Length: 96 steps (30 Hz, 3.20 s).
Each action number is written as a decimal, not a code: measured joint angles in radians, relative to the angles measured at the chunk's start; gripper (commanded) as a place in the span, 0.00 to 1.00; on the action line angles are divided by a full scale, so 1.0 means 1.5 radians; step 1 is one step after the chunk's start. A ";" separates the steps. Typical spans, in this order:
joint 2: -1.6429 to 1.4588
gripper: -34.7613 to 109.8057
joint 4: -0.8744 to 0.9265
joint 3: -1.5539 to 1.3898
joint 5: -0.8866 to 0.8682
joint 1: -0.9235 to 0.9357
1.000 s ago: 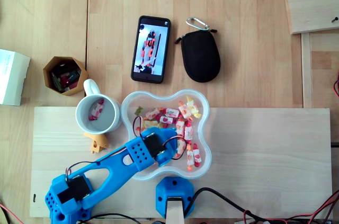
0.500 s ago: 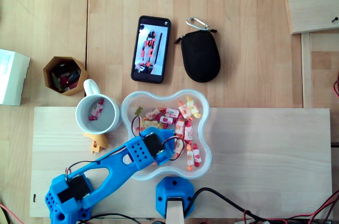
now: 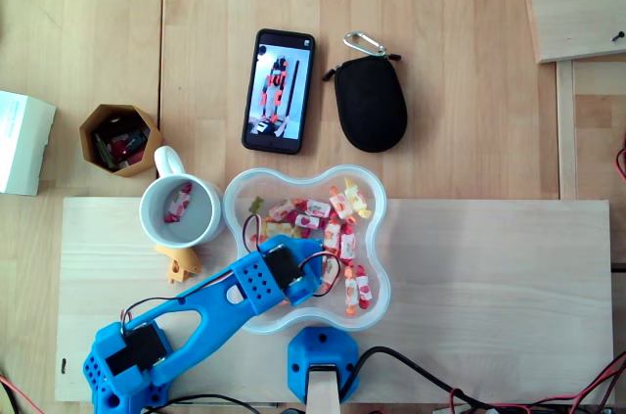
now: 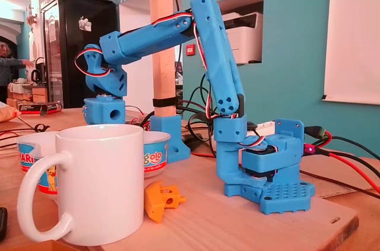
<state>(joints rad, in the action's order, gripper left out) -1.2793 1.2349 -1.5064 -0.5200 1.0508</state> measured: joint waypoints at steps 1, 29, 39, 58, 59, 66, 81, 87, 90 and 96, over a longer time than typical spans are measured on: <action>0.000 0.31 -0.006 0.000 -0.006 0.000; 0.000 0.34 -0.073 -0.004 -0.042 -0.042; 0.000 0.37 -0.070 -0.046 0.026 -0.042; -0.001 0.37 -0.043 -0.063 0.077 -0.003; -0.001 0.37 -0.043 -0.063 0.077 -0.003; -0.001 0.30 -0.043 -0.067 0.077 -0.003; -0.002 0.22 -0.043 -0.069 0.071 -0.003; -0.005 0.22 -0.037 -0.065 0.071 -0.004; -0.005 0.22 -0.030 -0.058 0.071 0.000; -0.004 0.22 -0.024 -0.008 0.062 0.003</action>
<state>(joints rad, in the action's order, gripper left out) -1.2855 1.1996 -1.5186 -0.4264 1.0554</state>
